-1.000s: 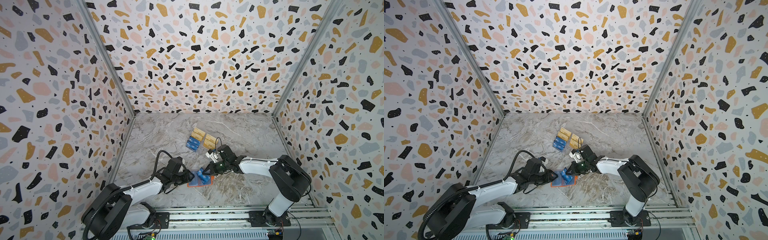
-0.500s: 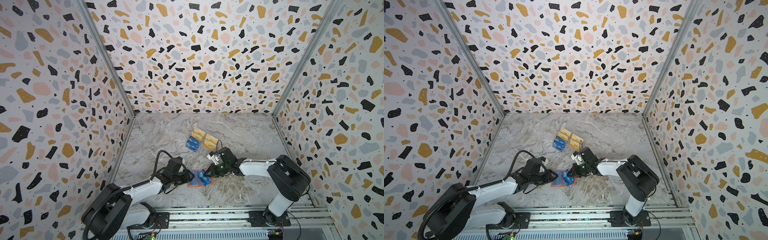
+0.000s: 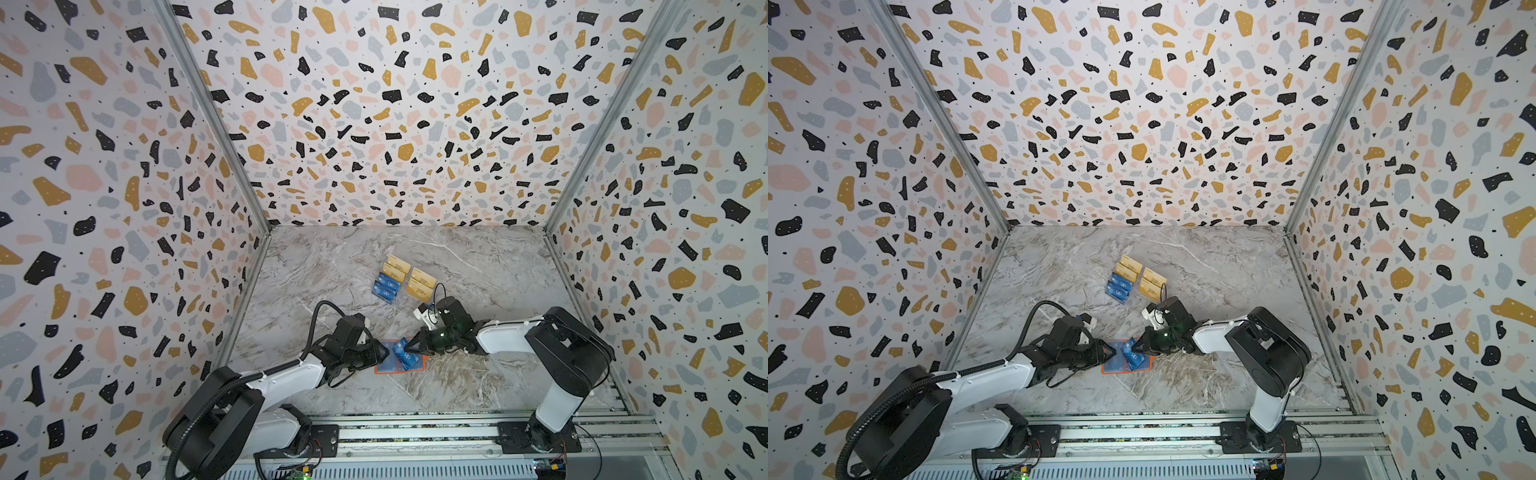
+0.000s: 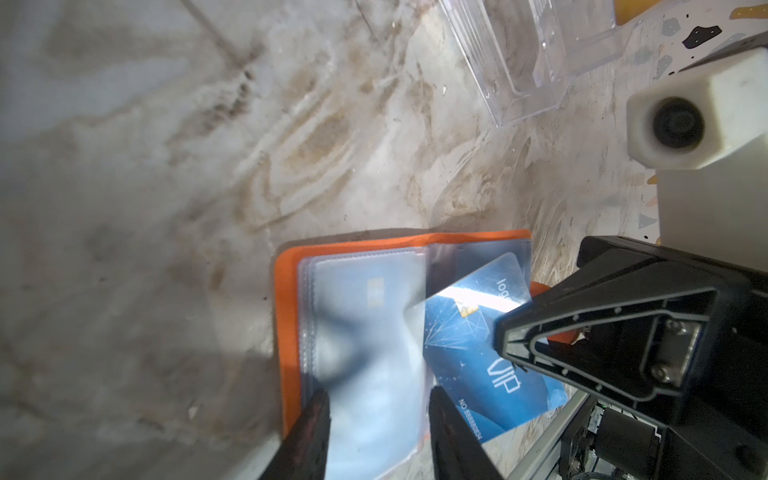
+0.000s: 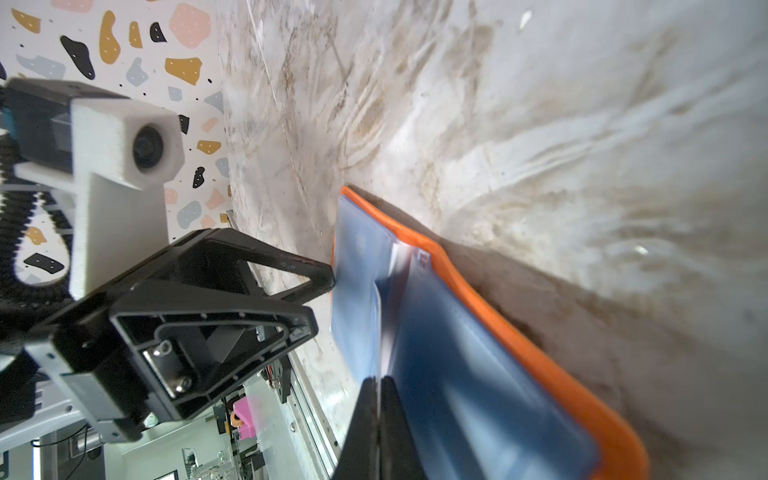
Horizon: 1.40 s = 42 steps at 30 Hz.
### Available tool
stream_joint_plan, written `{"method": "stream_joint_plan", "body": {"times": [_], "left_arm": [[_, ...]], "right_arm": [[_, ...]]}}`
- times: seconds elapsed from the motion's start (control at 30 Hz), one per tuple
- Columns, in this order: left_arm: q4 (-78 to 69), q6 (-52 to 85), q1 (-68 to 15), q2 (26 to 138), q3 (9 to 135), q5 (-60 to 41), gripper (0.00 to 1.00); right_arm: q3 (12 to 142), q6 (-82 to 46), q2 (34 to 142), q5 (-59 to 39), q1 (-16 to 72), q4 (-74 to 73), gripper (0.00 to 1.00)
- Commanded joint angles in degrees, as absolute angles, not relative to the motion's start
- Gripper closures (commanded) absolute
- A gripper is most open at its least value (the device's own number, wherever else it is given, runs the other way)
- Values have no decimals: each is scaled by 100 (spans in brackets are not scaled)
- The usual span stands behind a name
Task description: Put the credit cards into the card holder
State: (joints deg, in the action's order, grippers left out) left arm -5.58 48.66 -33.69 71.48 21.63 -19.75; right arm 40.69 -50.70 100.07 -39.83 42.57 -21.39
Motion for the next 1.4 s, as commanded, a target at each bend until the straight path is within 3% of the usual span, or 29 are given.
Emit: {"method": "stream_joint_plan", "body": {"times": [0.0,1.07,1.37], "left_arm": [[-560,4852,-3353,7142,2092,-2069,58],[-581,4872,-3357,7110,1993,-2177,62],[-624,4915,-3356,7099,1940,-2171,63]], "right_arm": [[3913,-5436,10107,-3784,4356,-2760,100],[3208,-6703,10913,-2767,4787,-5480,100],[3038,-6835,10751,-2271,4975,-5624,100]]}}
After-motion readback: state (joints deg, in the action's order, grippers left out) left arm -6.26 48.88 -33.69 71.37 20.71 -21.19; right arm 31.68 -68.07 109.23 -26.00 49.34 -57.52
